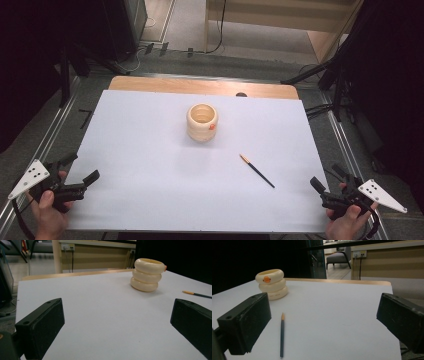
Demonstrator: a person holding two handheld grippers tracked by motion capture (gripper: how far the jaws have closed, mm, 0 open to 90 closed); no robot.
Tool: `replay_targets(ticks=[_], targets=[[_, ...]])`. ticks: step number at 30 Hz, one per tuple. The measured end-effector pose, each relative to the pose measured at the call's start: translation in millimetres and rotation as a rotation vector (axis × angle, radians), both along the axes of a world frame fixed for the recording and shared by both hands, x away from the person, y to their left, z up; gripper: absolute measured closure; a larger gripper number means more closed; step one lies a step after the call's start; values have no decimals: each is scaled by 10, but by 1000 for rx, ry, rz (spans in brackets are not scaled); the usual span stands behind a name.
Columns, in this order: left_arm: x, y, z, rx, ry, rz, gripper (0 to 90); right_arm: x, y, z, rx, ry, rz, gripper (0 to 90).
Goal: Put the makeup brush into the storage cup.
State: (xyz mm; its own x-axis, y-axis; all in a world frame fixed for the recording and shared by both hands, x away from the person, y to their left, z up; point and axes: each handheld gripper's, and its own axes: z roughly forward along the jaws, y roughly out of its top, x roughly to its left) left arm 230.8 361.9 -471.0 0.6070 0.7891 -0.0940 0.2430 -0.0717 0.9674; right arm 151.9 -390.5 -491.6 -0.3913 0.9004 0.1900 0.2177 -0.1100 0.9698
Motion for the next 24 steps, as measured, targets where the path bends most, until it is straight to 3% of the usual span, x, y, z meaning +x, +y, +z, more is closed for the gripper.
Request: replay_targets(ticks=[7, 17, 24], targets=[[3, -20, 8, 2, -4, -10, 0, 26, 67, 17, -34, 24, 10, 30], [1, -49, 4, 4, -2, -17, 0, 148, 297, 140, -140, 108, 24, 120], [-10, -33, 6, -4, -3, -15, 0, 258, 464, 140, -187, 162, 72, 139]])
